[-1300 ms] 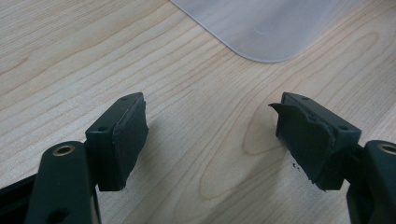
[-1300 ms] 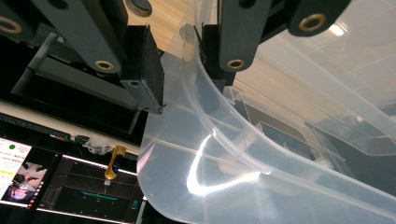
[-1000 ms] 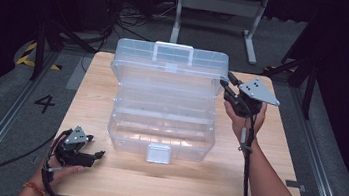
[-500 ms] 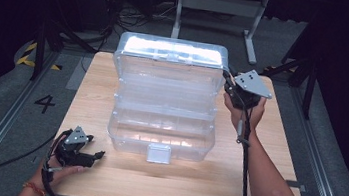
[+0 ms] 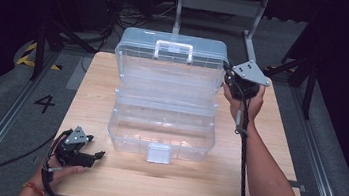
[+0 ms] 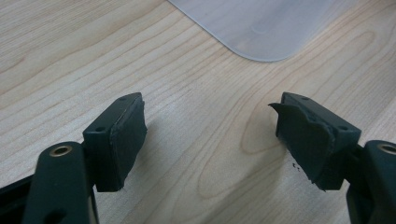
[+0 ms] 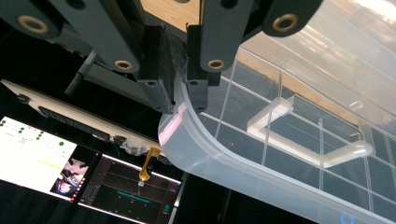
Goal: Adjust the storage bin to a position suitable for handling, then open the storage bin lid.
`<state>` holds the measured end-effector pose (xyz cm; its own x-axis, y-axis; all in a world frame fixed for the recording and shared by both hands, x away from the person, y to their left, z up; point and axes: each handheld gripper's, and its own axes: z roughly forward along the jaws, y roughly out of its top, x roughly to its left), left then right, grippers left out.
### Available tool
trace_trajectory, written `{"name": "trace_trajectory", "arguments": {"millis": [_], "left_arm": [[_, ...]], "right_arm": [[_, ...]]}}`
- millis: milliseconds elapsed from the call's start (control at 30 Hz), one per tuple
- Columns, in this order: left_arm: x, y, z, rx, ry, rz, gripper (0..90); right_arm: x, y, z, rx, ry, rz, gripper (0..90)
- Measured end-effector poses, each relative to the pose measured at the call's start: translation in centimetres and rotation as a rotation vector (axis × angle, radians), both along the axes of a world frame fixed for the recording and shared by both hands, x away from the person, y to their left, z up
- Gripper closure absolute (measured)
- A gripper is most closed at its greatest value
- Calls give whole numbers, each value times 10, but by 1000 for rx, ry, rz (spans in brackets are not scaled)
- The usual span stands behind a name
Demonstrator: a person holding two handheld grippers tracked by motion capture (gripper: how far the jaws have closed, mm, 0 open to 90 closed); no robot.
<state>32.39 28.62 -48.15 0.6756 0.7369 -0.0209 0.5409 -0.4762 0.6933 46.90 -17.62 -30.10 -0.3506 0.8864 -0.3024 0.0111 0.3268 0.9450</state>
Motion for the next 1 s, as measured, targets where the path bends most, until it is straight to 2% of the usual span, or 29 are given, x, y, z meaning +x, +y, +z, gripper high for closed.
{"name": "trace_trajectory", "arguments": {"millis": [433, 600, 1000], "left_arm": [[3, -1, 0, 2, 0, -7, 234], [3, -1, 0, 2, -1, -7, 234], [3, -1, 0, 2, -1, -4, 234]], "right_arm": [[21, 1, 8, -26, 32, 1, 856], [28, 1, 8, -11, 54, 5, 857], [40, 0, 9, -5, 75, 11, 857]]}}
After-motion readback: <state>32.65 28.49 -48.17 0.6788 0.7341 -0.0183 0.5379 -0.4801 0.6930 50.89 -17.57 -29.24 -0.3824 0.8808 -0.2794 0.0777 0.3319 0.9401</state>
